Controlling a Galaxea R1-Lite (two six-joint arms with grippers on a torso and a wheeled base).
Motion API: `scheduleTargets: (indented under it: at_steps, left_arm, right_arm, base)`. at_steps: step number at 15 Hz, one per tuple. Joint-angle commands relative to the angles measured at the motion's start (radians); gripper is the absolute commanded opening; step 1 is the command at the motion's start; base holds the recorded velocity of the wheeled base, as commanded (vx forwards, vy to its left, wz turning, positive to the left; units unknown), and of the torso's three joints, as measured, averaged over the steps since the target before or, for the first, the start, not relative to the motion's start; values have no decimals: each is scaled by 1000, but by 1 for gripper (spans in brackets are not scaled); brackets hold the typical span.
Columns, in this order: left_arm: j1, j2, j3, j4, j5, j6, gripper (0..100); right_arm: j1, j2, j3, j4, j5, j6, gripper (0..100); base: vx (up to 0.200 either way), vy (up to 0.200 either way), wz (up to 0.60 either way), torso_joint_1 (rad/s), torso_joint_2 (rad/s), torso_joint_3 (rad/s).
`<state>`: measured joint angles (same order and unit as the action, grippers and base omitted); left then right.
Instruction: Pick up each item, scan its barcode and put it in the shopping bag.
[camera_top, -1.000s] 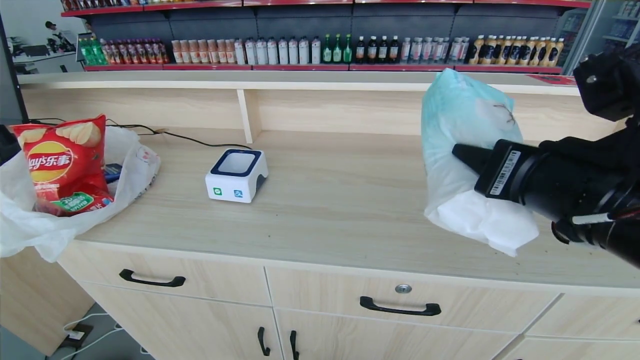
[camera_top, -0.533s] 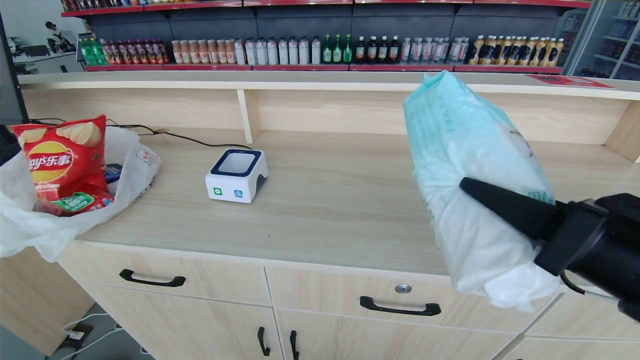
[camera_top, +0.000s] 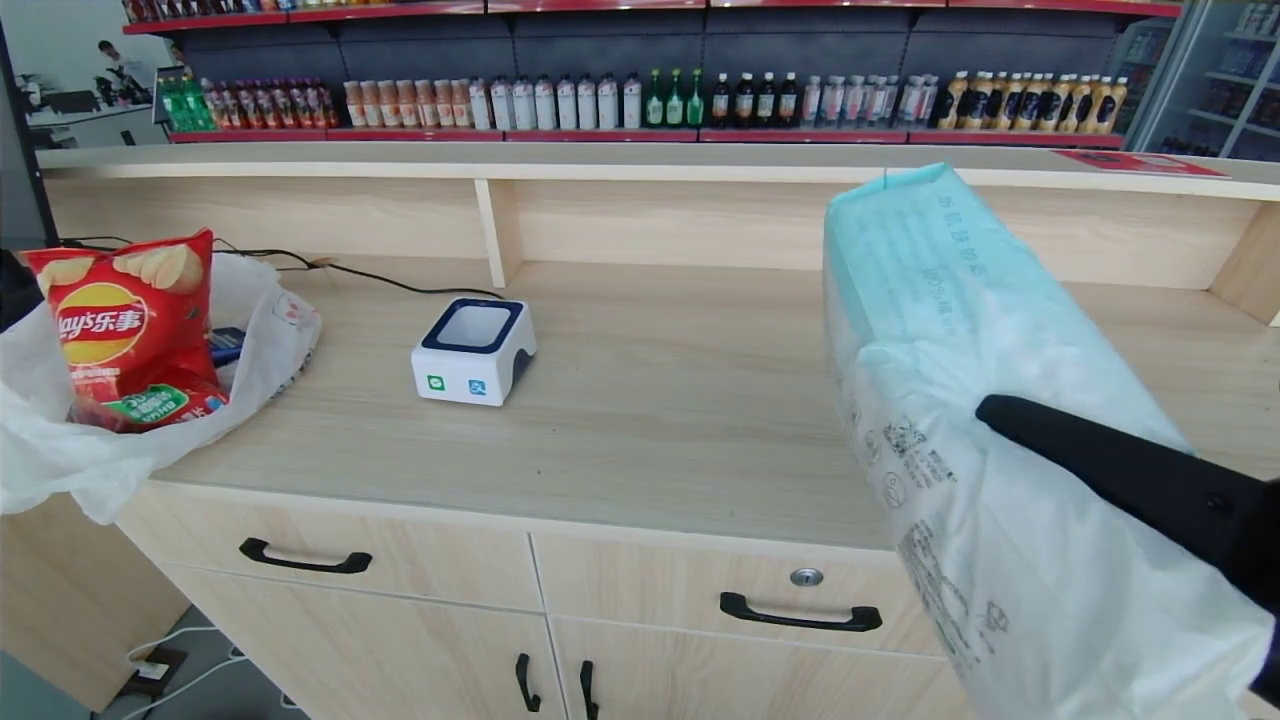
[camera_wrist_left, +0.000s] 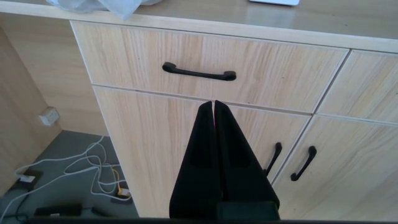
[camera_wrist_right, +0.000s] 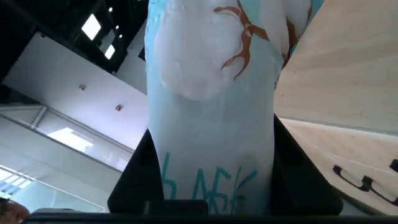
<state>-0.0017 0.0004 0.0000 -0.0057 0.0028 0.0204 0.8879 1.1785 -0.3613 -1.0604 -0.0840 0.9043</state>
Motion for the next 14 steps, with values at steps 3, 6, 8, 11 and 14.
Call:
scheduleTargets:
  at_steps: [3,6,8,11,14]
  left_arm:
    - [0,0,0,0,0,0,0]
    - [0,0,0,0,0,0,0]
    - [0,0,0,0,0,0,0]
    - [0,0,0,0,0,0,0]
    - [0,0,0,0,0,0,0]
  right_arm:
    - [48,3,-39,16,12,222,0]
    - [51,16,-108,19,43,515,0]
    - [62,35,-139,46,63,607,0]
    - [65,64,-123,60,87,765,0]
    - [91,72,-136,54,121,998,0]
  base:
    - [0,0,0,0,0,0]
    - [0,0,0,0,0,0]
    - [0,0,0,0,0,0]
    - [0,0,0,0,0,0]
    - [0,0,0,0,0,0]
